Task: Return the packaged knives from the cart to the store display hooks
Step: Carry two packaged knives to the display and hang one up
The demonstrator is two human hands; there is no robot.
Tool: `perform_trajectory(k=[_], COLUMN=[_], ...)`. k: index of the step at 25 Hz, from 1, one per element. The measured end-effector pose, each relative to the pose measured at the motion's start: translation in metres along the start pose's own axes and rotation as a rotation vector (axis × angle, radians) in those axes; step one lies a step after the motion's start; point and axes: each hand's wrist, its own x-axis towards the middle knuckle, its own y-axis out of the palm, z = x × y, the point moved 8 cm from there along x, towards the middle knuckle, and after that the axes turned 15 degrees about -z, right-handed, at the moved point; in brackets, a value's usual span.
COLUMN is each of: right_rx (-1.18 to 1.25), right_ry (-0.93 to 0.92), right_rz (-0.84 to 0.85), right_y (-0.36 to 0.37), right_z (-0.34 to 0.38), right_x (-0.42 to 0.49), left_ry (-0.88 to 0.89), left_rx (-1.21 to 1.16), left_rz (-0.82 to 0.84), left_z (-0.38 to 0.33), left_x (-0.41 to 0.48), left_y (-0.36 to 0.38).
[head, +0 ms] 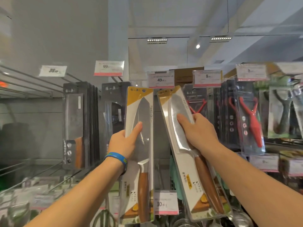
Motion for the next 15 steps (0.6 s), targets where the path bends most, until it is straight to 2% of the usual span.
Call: perform_trajectory(k=[7, 11, 15], right_rx=[0.034, 0.072, 0.075], right_ry=[-0.015, -0.105, -0.138], right_rz=[-0.038, -0.157, -0.231], right_y=[0.002, -0.018, -0.035], right_z=[0.004, 0.032, 0.051], right_x=[0.001, 0.012, 0.035], left_ry=[0.0, -0.031, 0.042], left_rx=[-0.038, -0.098, -0.1], left_rz=[0.018, 0.044, 0.068], left_z=[0.015, 0.018, 0.003], left_x=[0.01, 0.017, 0.023], left_y=[0.0, 0.004, 0.024])
